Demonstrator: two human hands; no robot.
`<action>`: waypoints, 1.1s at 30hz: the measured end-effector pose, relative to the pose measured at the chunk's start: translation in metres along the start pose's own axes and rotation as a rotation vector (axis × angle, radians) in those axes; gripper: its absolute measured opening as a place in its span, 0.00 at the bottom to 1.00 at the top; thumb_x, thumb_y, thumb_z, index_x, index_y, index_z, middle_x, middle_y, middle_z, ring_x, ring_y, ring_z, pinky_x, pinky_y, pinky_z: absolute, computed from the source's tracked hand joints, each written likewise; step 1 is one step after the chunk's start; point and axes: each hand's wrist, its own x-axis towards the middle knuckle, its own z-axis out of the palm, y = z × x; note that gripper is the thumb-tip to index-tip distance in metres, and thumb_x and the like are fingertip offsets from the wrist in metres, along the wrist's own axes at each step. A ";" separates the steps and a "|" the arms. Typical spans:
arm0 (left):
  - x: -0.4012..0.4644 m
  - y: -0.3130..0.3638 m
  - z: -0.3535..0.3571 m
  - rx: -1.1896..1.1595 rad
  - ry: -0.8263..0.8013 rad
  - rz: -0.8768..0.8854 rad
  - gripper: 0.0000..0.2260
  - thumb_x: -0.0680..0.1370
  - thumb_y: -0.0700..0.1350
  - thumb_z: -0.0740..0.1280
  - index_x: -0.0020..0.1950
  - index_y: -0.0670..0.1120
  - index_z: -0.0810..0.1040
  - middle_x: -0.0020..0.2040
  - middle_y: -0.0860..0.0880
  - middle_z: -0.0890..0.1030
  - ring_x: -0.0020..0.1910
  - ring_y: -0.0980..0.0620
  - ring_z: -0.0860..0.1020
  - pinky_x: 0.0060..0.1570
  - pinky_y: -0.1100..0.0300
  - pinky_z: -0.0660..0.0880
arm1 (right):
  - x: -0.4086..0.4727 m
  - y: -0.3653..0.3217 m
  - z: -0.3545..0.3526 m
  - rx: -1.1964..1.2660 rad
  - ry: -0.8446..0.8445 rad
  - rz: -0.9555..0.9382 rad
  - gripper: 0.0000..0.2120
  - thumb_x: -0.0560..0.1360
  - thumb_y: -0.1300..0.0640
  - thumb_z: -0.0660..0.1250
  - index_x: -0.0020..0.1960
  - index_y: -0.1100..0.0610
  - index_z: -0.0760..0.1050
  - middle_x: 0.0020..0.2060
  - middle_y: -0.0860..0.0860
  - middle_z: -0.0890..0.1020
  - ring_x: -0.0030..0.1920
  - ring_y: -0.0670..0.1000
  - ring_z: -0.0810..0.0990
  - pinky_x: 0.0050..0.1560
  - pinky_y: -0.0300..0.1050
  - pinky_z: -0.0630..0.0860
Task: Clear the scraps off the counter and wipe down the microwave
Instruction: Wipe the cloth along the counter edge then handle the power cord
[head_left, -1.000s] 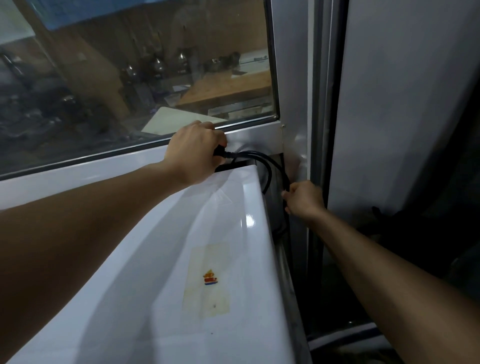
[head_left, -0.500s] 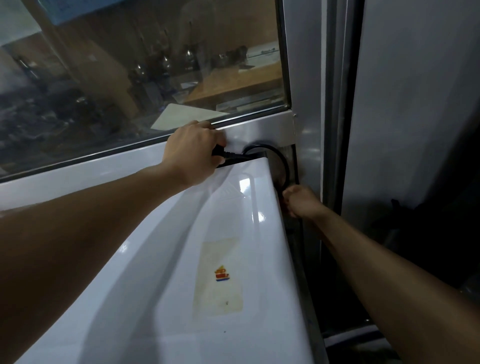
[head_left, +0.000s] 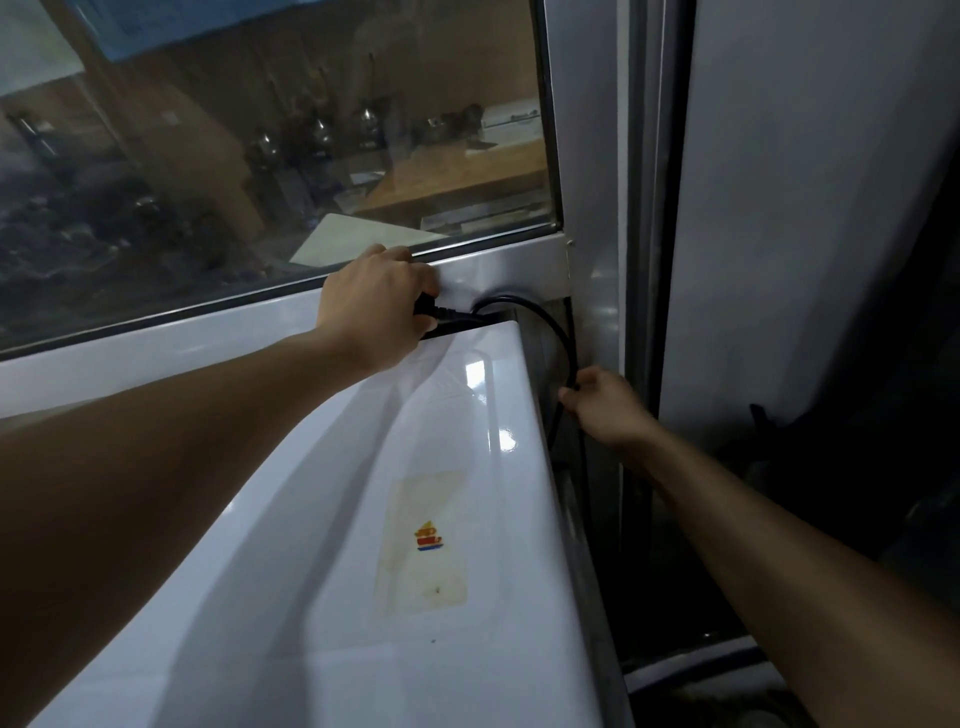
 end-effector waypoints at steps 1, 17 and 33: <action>0.000 0.000 0.000 0.000 0.002 -0.002 0.10 0.74 0.47 0.68 0.55 0.50 0.79 0.50 0.48 0.77 0.51 0.46 0.72 0.44 0.51 0.75 | -0.003 -0.003 -0.002 -0.042 0.085 -0.014 0.15 0.77 0.55 0.64 0.62 0.59 0.72 0.55 0.56 0.78 0.53 0.55 0.77 0.49 0.39 0.69; -0.001 -0.006 0.003 0.009 0.023 -0.005 0.10 0.75 0.47 0.67 0.56 0.51 0.79 0.49 0.49 0.77 0.50 0.46 0.72 0.40 0.56 0.70 | -0.009 -0.029 -0.009 0.008 -0.181 -0.107 0.24 0.81 0.46 0.51 0.74 0.57 0.60 0.57 0.51 0.70 0.60 0.48 0.68 0.71 0.48 0.61; -0.006 -0.004 0.013 -0.086 -0.007 -0.087 0.11 0.72 0.45 0.69 0.55 0.52 0.78 0.52 0.49 0.77 0.55 0.45 0.72 0.44 0.54 0.72 | -0.028 -0.038 -0.016 -0.160 -0.112 -0.154 0.28 0.80 0.45 0.56 0.75 0.54 0.53 0.69 0.53 0.69 0.57 0.48 0.70 0.53 0.38 0.62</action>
